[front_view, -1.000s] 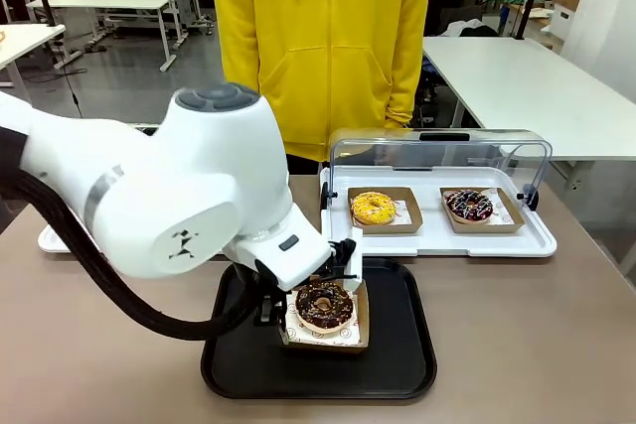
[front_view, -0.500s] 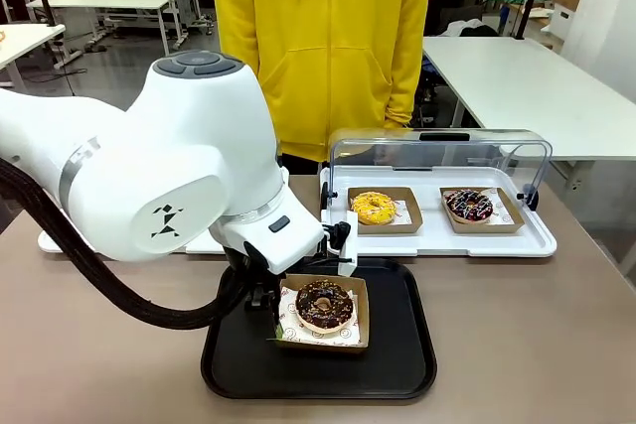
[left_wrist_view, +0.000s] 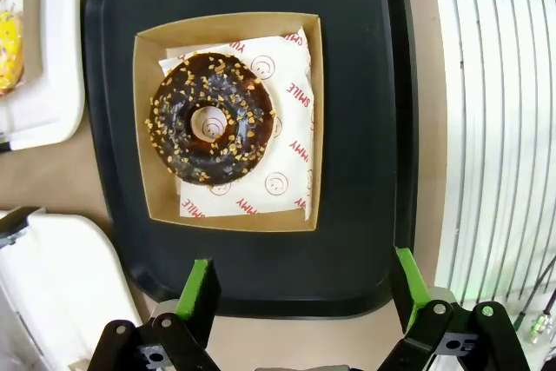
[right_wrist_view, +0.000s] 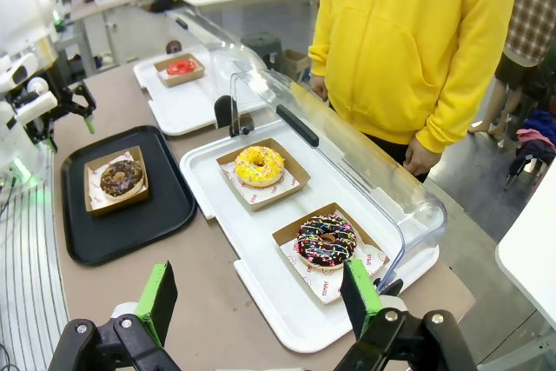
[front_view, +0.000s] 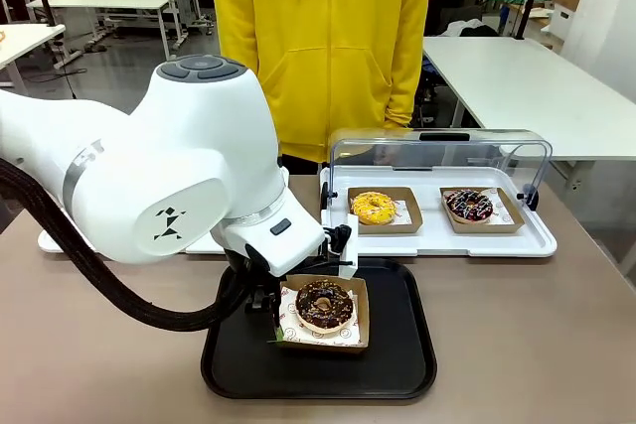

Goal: Move the second donut from the left to the tray.
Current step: Pick up the Paper togo box containing the Donut indicated by the person and place it on the Handle tray.

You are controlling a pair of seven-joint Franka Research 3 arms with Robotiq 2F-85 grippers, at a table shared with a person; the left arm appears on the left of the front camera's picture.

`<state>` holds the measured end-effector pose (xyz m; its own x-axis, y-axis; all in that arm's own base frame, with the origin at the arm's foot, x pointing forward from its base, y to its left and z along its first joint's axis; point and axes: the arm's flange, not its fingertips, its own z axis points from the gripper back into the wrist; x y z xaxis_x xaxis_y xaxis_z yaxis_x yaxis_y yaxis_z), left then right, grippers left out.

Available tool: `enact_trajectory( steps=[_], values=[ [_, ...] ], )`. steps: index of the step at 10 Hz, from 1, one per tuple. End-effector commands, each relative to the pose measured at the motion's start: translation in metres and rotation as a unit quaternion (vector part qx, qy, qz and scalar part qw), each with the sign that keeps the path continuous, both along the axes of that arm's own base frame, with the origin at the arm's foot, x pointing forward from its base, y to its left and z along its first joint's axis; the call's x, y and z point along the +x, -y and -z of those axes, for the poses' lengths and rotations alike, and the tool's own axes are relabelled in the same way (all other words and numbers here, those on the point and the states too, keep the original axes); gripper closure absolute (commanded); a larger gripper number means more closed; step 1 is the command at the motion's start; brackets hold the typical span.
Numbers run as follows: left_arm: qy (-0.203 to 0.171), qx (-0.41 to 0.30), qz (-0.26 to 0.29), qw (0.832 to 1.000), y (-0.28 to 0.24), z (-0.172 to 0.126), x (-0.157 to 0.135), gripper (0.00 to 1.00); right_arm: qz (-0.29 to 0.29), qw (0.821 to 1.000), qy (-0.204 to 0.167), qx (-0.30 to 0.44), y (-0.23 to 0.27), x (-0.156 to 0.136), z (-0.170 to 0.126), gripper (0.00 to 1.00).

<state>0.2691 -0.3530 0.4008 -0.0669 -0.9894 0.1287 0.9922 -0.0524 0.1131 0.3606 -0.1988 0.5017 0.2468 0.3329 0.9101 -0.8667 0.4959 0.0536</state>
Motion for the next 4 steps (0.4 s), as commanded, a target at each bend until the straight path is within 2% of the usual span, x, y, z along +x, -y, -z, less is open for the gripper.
enact_trajectory(
  steps=[1,4],
  values=[
    [0.004,-0.002,0.000,1.000,0.0008,-0.0001,-0.0004,0.00,-0.001,1.000,0.011,0.008,-0.0001,0.0021,-0.0025,0.00],
    [0.004,-0.002,0.000,1.000,0.0008,-0.0001,-0.0004,0.00,-0.001,1.000,0.011,0.008,-0.0001,0.0021,-0.0025,0.00]
  ],
)
